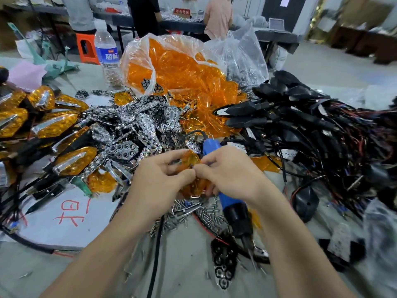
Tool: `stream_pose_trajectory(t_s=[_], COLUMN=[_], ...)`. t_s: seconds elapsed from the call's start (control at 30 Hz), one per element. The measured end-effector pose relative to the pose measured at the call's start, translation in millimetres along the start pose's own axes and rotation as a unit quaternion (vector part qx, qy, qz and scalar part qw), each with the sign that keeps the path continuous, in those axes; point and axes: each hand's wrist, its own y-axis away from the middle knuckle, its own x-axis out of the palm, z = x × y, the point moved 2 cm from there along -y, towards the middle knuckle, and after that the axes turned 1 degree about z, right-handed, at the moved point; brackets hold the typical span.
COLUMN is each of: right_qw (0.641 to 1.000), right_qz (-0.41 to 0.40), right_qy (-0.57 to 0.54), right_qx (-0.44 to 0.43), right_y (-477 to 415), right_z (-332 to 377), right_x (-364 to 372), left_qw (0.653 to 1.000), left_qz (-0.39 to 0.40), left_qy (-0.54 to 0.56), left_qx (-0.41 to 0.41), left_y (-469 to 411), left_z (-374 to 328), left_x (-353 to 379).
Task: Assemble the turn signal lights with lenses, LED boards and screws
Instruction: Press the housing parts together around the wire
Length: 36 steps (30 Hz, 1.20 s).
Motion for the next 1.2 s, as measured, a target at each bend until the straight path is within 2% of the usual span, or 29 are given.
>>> stream_pose_trajectory(t_s=[0.07, 0.13, 0.2, 0.27, 0.37, 0.5, 0.67, 0.83, 0.97, 1.07, 1.13, 1.2], right_qw=[0.996, 0.978, 0.958, 0.941, 0.921, 0.894, 0.903, 0.928, 0.955, 0.97, 0.97, 0.971], right_qz=[-0.074, -0.193, -0.272, -0.264, -0.186, -0.215, -0.241, -0.205, -0.197, -0.183, -0.151, -0.119], right_qy=[-0.035, -0.066, 0.017, 0.125, 0.237, 0.326, 0.291, 0.278, 0.208, 0.161, 0.186, 0.204], right_qx=[0.019, 0.052, 0.093, 0.169, 0.246, 0.219, 0.206, 0.139, 0.071, 0.006, -0.03, -0.048], right_y=[6, 4, -3, -15, -25, -28, -10, 18, 38, 47, 45, 44], right_z=[-6, -20, -38, -55, -68, -69, -59, -35, -14, 10, 26, 39], right_x=[-15, -35, -56, -69, -67, -63, -67, -63, -51, -36, -20, -5], left_qw=[0.998, 0.986, 0.969, 0.96, 0.947, 0.915, 0.899, 0.942, 0.966, 0.996, 0.996, 0.987], left_qz=[-0.007, -0.005, -0.002, -0.01, -0.032, -0.049, -0.079, -0.108, -0.11, -0.068, -0.05, -0.069], left_qy=[-0.054, -0.167, -0.248, -0.281, -0.318, -0.397, -0.424, -0.3, -0.215, -0.058, 0.078, 0.146], left_qx=[-0.005, 0.006, 0.015, 0.022, 0.04, 0.053, 0.079, 0.1, 0.088, 0.027, -0.015, -0.017], left_y=[-1, -2, 1, 4, 6, 8, 8, 5, 1, 0, -3, -5], left_z=[4, 8, 10, 8, 5, 5, 2, 0, 0, -1, -1, -2], left_x=[0, 3, 9, 13, 15, 12, 10, 5, 1, 3, 5, 3])
